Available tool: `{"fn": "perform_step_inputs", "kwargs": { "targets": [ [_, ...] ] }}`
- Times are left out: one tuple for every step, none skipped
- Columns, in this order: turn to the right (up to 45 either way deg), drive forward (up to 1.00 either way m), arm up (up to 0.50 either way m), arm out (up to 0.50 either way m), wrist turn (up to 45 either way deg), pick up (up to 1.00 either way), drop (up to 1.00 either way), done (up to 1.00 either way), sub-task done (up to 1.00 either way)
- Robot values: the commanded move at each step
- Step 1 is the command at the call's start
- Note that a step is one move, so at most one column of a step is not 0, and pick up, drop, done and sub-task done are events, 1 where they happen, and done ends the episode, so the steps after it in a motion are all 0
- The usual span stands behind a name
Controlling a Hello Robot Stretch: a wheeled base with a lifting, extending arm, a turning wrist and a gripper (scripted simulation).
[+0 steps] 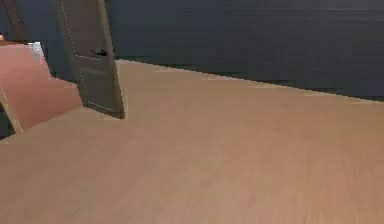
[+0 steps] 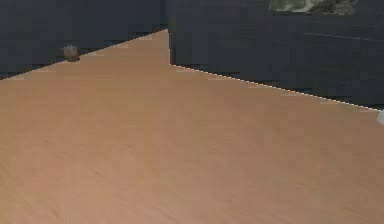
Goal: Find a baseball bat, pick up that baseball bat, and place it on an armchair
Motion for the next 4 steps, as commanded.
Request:
{"fn": "perform_step_inputs", "kwargs": {
  "targets": [
    [-33.0,0.00,0.00,0.00,0.0,0.00,0.00,0.00,0.00],
    [0.0,1.00,0.00,0.00,0.0,0.00,0.00,0.00,0.00],
    [0.0,1.00,0.00,0.00,0.0,0.00,0.00,0.00,0.00],
    [-3.0,0.00,0.00,0.00,0.0,0.00,0.00,0.00,0.00]
  ]
}}
